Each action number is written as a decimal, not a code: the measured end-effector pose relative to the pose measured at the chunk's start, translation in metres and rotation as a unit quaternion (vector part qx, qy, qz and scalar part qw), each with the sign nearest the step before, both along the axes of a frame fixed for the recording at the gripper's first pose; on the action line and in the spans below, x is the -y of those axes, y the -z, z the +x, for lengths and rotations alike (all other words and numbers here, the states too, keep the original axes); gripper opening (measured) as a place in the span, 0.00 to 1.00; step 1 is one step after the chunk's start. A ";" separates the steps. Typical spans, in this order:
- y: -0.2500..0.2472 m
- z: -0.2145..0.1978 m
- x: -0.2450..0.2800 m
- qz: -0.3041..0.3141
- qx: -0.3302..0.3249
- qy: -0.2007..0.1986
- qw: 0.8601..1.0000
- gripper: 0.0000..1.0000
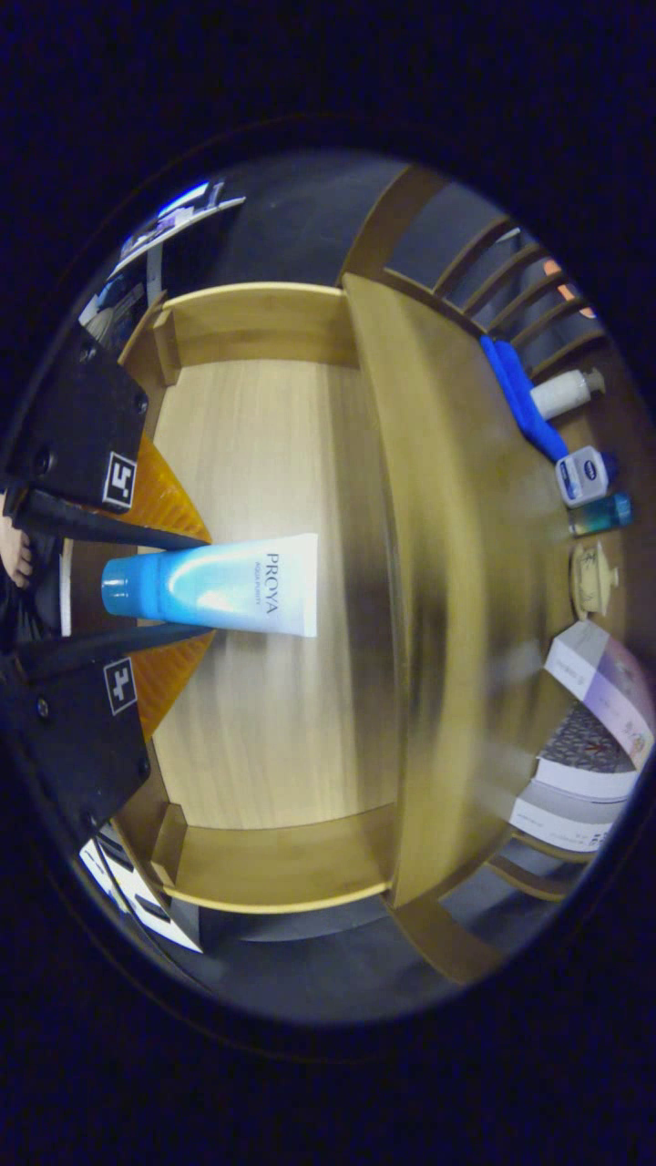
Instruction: Pull open the drawer, take out the items inside it, and place them on the countertop above the cabinet.
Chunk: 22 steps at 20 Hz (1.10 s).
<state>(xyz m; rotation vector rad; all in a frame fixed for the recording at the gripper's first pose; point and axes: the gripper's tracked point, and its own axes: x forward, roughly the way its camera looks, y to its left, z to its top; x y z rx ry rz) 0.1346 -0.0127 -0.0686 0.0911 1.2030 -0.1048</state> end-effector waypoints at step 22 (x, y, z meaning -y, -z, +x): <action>-0.085 0.140 -0.018 0.002 0.064 -0.015 0.998 0.46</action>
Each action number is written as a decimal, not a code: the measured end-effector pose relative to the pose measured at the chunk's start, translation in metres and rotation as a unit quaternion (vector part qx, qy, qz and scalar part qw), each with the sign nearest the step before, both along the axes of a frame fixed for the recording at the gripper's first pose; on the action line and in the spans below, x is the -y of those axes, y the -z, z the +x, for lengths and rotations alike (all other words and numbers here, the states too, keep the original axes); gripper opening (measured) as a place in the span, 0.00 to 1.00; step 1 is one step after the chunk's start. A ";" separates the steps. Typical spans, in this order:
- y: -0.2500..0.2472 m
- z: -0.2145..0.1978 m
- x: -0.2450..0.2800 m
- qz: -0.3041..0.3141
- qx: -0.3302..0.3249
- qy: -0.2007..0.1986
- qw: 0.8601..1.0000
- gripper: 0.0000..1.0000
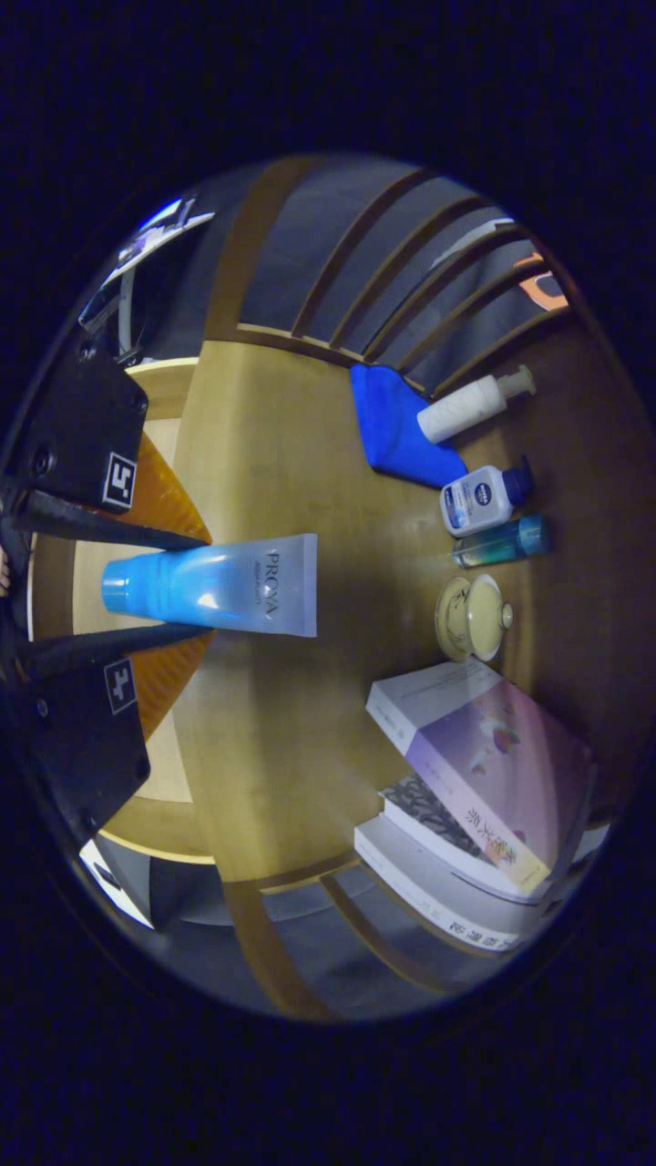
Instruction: Pull open the drawer, take out the items inside it, and place them on the countertop above the cabinet.
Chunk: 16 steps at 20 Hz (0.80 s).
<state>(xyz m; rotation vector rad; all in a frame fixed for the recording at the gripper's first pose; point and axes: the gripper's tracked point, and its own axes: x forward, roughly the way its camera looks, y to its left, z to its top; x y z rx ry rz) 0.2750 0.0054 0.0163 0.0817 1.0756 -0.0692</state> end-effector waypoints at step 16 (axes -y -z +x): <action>0.037 0.037 0.019 -0.012 -0.018 0.027 0.999 0.48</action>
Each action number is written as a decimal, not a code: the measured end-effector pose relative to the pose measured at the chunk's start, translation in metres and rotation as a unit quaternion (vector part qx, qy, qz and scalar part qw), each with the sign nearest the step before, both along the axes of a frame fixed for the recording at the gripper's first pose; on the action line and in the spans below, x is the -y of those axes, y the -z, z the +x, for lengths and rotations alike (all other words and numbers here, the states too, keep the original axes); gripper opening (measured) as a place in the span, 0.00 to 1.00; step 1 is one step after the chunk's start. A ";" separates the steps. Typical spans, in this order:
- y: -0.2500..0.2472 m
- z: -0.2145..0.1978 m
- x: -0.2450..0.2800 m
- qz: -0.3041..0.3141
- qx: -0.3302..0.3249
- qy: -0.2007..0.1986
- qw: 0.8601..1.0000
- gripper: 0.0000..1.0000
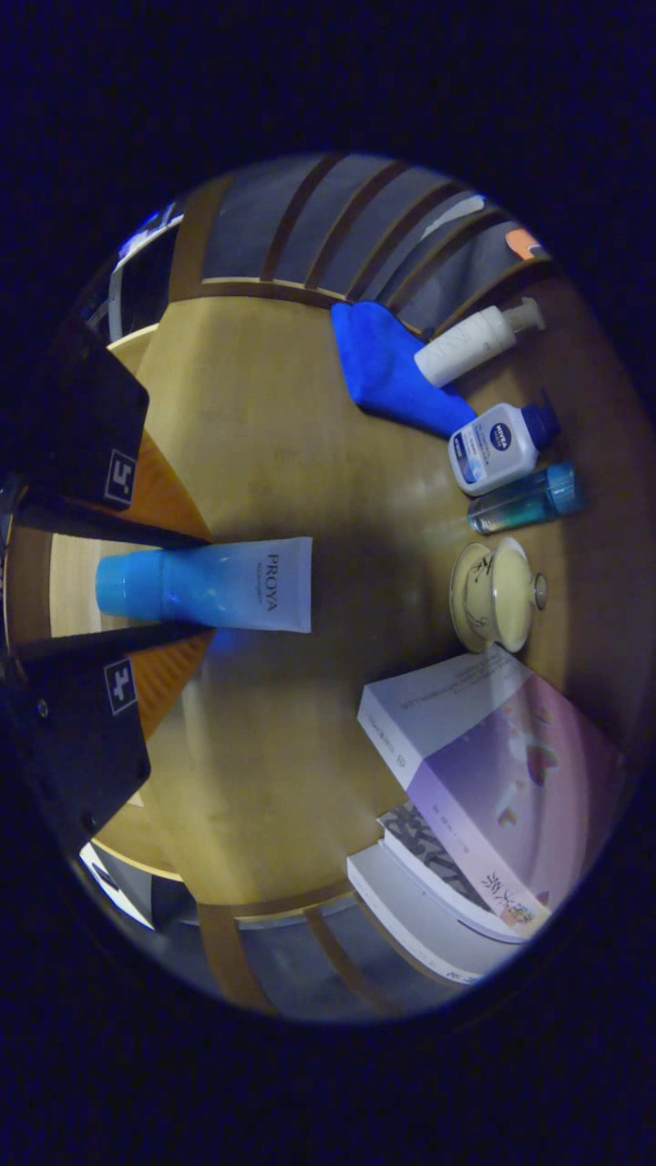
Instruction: Pull open the drawer, take out the items inside it, and place them on the countertop above the cabinet.
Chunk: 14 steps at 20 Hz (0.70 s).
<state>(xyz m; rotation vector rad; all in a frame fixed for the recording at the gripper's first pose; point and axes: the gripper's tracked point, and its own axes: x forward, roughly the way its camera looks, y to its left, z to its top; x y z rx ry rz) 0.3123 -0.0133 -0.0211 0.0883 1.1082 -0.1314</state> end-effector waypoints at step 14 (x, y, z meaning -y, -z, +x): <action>-0.065 -0.043 -0.029 0.004 0.127 -0.038 0.991 0.56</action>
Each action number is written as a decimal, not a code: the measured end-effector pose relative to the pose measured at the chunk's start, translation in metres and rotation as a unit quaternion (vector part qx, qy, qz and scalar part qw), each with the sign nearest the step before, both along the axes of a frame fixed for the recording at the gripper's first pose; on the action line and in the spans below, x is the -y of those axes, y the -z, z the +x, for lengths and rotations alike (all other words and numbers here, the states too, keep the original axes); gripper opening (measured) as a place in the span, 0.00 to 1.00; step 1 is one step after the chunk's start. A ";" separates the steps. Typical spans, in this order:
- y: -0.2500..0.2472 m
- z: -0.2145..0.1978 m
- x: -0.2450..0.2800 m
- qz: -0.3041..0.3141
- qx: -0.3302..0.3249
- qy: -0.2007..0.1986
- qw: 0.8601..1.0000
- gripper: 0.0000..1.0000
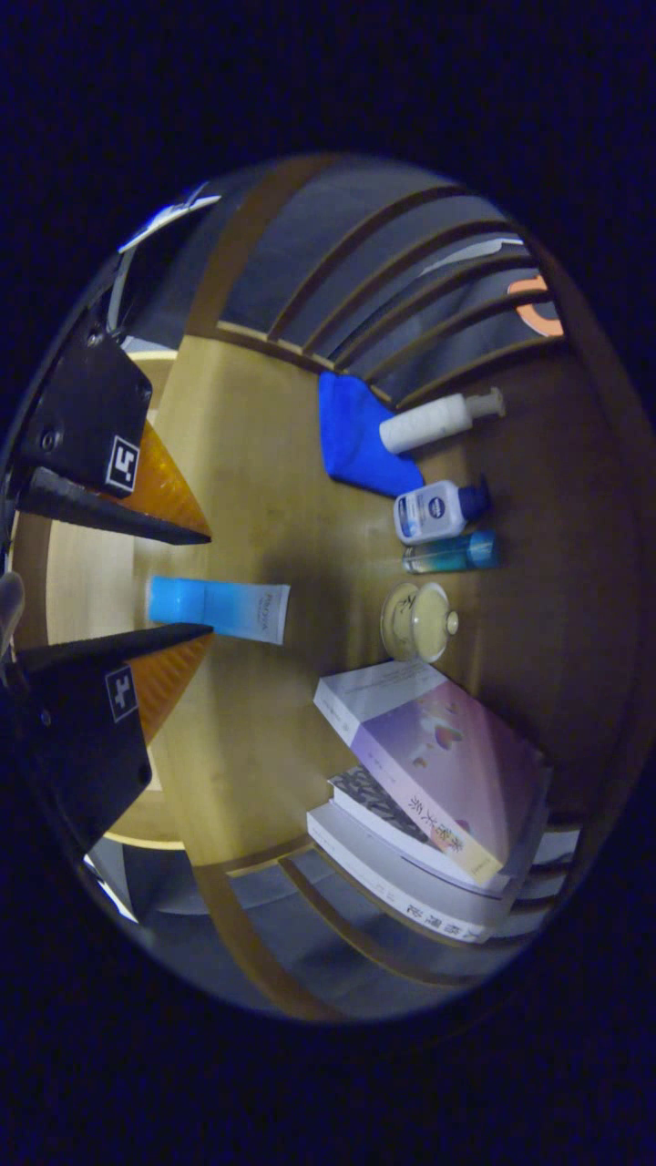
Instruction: Pull open the drawer, take out the items inside it, and place them on the countertop above the cabinet.
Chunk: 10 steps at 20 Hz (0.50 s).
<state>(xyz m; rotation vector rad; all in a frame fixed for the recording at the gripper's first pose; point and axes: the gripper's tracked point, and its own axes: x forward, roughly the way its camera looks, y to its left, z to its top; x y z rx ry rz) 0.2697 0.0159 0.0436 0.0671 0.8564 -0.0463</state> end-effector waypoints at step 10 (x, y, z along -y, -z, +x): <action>-0.048 -0.073 0.010 -0.014 0.220 -0.014 0.975 0.80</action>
